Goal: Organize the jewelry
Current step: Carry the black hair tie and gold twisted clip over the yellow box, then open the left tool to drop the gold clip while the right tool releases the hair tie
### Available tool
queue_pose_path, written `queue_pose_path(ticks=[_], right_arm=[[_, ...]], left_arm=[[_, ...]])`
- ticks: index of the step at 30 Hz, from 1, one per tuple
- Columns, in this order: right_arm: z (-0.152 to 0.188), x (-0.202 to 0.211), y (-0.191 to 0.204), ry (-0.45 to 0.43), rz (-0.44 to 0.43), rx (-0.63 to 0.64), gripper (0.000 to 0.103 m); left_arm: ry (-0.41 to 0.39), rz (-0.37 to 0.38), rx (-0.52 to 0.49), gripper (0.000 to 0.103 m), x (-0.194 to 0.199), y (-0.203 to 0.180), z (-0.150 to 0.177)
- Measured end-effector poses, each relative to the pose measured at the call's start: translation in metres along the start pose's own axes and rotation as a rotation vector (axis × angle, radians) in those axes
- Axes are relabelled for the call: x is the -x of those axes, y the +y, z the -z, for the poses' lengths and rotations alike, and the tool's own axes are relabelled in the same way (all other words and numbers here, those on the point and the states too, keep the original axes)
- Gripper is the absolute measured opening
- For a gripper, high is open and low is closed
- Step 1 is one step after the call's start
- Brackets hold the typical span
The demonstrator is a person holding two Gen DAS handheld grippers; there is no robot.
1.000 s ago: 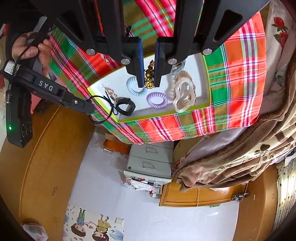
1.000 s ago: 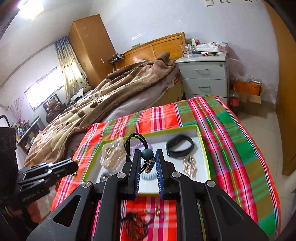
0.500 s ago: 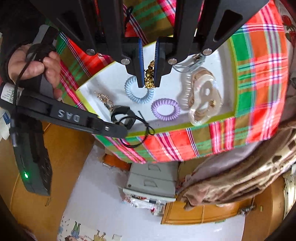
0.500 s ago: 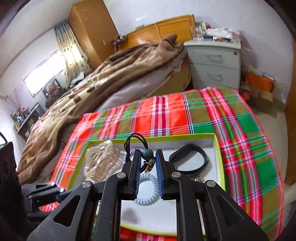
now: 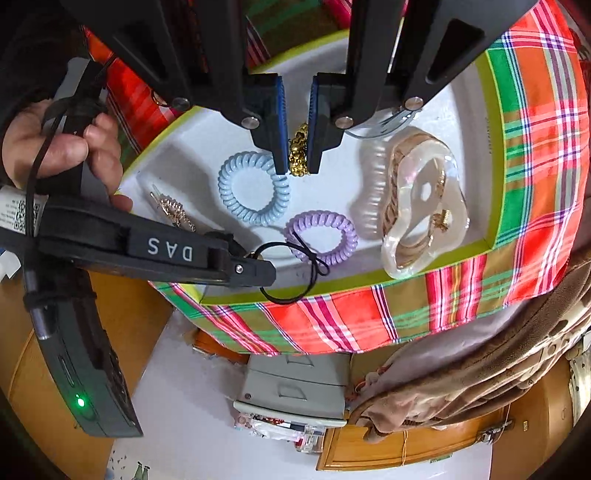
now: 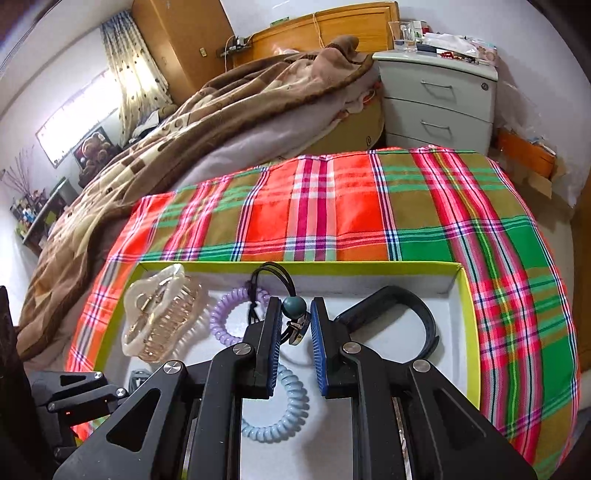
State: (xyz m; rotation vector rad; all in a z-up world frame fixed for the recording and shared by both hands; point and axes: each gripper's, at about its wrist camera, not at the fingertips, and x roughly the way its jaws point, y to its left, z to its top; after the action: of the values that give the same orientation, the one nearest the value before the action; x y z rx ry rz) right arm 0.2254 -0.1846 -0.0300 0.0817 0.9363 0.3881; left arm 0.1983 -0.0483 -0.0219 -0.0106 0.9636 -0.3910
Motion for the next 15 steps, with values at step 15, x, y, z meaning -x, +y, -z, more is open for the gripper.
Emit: queue_pose_path(ticks=[15], right_arm=[[-0.0033, -0.0082, 0.0045, 0.008, 0.056, 0.041, 0.017]], left_arm=[[0.018, -0.016, 0.006, 0.011, -0.0065, -0.0008, 0.0012]])
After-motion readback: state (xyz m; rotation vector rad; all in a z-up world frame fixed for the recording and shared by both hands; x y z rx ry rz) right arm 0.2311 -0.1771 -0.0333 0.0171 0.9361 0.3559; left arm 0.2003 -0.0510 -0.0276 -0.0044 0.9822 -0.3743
